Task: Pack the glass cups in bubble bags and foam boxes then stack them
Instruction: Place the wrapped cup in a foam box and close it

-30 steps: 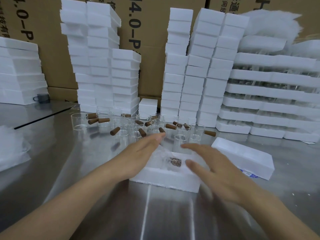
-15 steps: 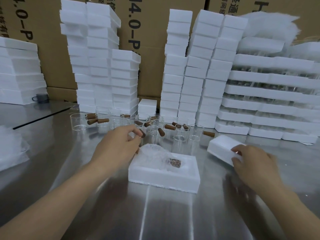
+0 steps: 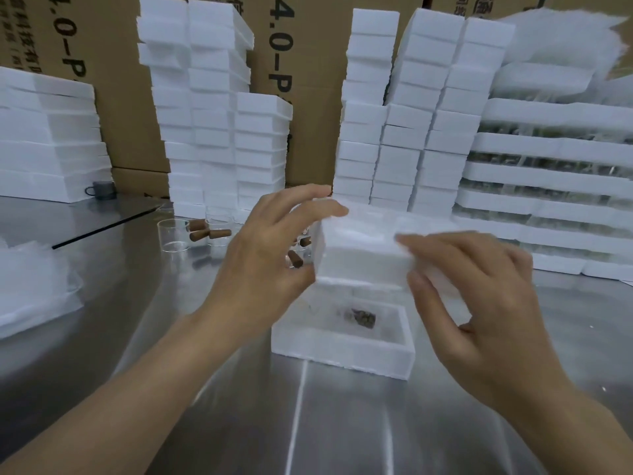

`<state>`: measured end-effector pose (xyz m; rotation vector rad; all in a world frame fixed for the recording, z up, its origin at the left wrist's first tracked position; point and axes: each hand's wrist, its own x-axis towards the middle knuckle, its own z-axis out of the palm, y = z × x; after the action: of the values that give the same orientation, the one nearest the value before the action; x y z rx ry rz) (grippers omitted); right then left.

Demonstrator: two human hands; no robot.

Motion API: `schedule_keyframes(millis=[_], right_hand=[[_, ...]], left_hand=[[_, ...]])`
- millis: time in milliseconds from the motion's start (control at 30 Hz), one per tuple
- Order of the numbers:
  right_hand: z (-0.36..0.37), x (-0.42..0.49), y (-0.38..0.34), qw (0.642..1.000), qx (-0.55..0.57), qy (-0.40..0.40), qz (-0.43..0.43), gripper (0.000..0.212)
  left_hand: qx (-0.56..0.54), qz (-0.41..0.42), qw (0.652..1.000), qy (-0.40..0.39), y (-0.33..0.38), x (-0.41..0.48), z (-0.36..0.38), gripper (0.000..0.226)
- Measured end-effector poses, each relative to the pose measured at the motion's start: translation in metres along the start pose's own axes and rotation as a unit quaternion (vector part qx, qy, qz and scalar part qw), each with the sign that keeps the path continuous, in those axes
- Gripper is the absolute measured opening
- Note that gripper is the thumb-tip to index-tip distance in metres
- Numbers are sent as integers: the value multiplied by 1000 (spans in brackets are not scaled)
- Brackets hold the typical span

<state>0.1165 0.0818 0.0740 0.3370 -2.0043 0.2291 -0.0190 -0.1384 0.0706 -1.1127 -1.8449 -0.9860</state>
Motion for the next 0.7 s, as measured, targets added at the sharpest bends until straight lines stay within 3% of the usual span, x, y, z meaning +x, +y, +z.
schedule_keyframes(millis=[167, 300, 367, 500, 633, 700], right_hand=[[-5, 3, 8, 986, 78, 61, 134, 61], [3, 2, 11, 913, 274, 16, 301, 54], [10, -1, 14, 881, 316, -23, 350, 41], [20, -5, 21, 832, 342, -81, 429, 46], [23, -10, 29, 815, 329, -139, 456, 34], [24, -12, 31, 802, 329, -179, 465, 27]], left_hand=[[-154, -184, 971, -15, 11, 8, -5, 44], [-247, -314, 916, -28, 11, 12, -2, 47], [-248, -357, 899, -46, 9, 11, -1, 51], [-235, -415, 869, -129, -4, 8, -7, 46], [-202, -441, 851, -202, -12, 5, -5, 36], [-187, -444, 849, -218, -14, 4, -5, 42]])
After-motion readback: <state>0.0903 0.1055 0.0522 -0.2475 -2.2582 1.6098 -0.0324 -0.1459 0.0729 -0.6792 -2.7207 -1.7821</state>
